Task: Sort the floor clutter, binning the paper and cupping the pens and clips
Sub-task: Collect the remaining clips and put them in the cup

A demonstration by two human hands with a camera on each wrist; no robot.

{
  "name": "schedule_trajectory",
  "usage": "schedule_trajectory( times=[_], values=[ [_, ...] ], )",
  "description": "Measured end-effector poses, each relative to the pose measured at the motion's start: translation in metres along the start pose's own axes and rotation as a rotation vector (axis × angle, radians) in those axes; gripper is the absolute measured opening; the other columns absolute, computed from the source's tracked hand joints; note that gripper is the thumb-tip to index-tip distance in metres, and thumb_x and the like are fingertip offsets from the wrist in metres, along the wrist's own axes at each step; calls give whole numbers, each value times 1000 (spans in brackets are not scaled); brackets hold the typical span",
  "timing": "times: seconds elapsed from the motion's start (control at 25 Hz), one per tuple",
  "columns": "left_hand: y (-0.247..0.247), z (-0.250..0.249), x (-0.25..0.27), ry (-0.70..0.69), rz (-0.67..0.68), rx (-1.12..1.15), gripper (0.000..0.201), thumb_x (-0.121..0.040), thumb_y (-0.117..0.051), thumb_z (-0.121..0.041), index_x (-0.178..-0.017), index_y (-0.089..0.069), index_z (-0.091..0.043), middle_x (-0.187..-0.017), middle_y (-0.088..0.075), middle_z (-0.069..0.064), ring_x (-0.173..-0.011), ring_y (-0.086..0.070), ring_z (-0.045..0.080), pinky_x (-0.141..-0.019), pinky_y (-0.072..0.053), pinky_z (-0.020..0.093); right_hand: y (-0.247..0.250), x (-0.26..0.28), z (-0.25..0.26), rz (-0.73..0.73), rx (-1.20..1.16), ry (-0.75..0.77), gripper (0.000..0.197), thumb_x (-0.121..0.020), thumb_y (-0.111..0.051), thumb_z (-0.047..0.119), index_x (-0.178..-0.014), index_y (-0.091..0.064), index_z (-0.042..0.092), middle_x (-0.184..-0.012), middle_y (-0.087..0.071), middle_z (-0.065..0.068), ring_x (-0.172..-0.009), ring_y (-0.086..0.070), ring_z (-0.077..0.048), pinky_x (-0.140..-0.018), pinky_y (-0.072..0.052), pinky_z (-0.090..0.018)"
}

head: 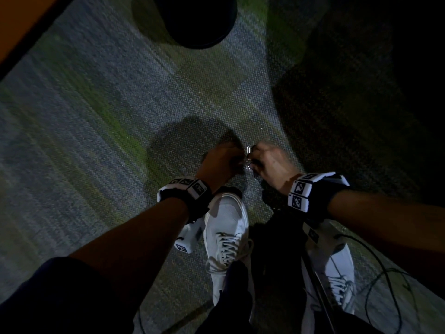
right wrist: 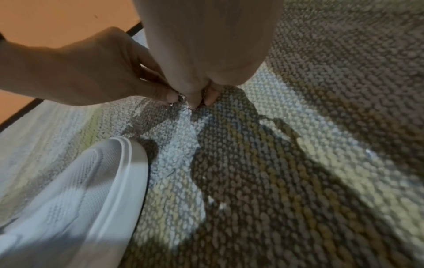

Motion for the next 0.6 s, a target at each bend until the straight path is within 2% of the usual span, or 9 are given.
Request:
schedule_trajectory(
  times=[0.08, 0.16, 0.24, 0.28, 0.36, 0.44, 0.52, 0.6],
  values=[
    [8, 1, 1, 40, -25, 63, 26, -78, -68, -24, -95, -77, -8, -97, -73, 14, -89, -69, 30, -80, -53, 36, 0, -3, 0, -5, -42, -3, 10, -87, -64, 12, -85, -71, 6, -87, -62, -9, -81, -63, -30, -73, -54, -37],
    [17, 0, -1, 82, -43, 74, 27, -80, -64, -28, -95, -78, -10, -96, -75, 12, -90, -70, 27, -82, -52, 36, 5, -8, -3, -29, -127, -110, 11, -87, -63, 5, -85, -73, 8, -84, -68, -7, -74, -67, -24, -69, -57, -36],
    [30, -2, -4, 167, -96, 132, 22, -84, -65, -25, -94, -78, -11, -93, -76, 8, -87, -71, 23, -82, -54, 33, 16, -12, -6, -74, -226, -214, 12, -86, -66, 5, -89, -76, 11, -84, -73, -6, -72, -70, -19, -70, -60, -36],
    [37, -5, -7, 226, -130, 189, 17, -85, -66, -19, -94, -78, -10, -92, -76, 9, -85, -71, 21, -81, -55, 30, 26, -14, -6, -97, -231, -231, 10, -85, -69, 7, -92, -77, 10, -85, -75, -7, -75, -71, -19, -74, -60, -35],
    [56, -13, -11, 291, -192, 240, 12, -85, -69, -6, -93, -77, -4, -91, -76, 15, -83, -70, 19, -80, -53, 23, 53, -18, -1, -116, -230, -247, 12, -84, -74, 12, -95, -77, 8, -88, -76, -10, -80, -71, -20, -81, -58, -33],
    [87, -29, -15, 273, -254, 287, 11, -84, -70, -7, -91, -77, -2, -85, -75, 15, -81, -71, 23, -79, -55, 26, 92, -23, 14, -108, -231, -248, 14, -84, -75, 14, -97, -77, 8, -89, -75, -8, -79, -68, -17, -80, -55, -28],
    [129, -53, -18, 241, -282, 262, 11, -85, -70, -13, -91, -77, -7, -80, -74, 5, -75, -71, 20, -76, -56, 27, 137, -24, 38, -95, -218, -239, 16, -85, -74, 16, -100, -76, 9, -94, -73, -3, -81, -66, -10, -81, -53, -24],
    [178, -85, -18, 220, -317, 198, 10, -87, -69, -13, -93, -77, -12, -81, -71, -4, -76, -67, 8, -73, -51, 16, 184, -21, 69, -86, -191, -198, 15, -86, -72, 16, -99, -76, 9, -97, -73, 0, -86, -65, -7, -86, -54, -25]
  ],
)
Point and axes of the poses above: each hand's wrist, its own x-axis away from the middle knuckle, its own y-axis out of the back of the hand, z = x × y, the point moved 1 cm from there along -x, towards the middle knuckle
